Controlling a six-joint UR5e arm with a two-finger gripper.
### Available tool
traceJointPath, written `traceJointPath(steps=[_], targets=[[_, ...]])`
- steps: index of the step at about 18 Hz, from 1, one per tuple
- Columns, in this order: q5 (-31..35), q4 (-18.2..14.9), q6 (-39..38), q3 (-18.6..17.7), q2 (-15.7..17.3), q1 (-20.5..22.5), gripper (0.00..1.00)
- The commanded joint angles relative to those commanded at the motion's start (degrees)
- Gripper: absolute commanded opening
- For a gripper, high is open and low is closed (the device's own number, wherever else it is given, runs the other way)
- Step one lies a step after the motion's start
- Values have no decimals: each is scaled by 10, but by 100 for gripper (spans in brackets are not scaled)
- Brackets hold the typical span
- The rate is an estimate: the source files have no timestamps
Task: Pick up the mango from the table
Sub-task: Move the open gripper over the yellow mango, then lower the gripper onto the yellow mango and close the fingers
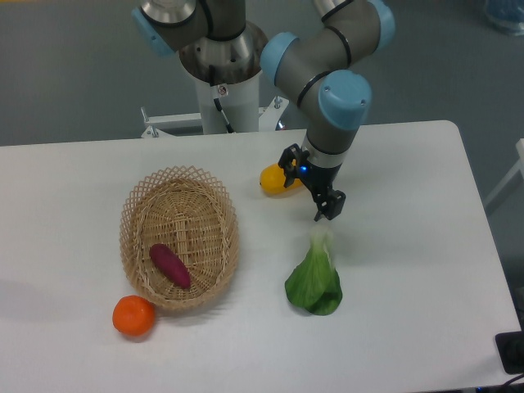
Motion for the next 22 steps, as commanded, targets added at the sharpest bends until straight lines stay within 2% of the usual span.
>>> traceJointPath(steps=[5, 13, 18, 22], targets=[[49, 1, 66, -34, 12, 3, 100], [77, 1, 68, -69, 27, -2, 100], [78, 4, 65, -79, 23, -4, 100], [79, 32, 59, -94, 18, -11, 100]])
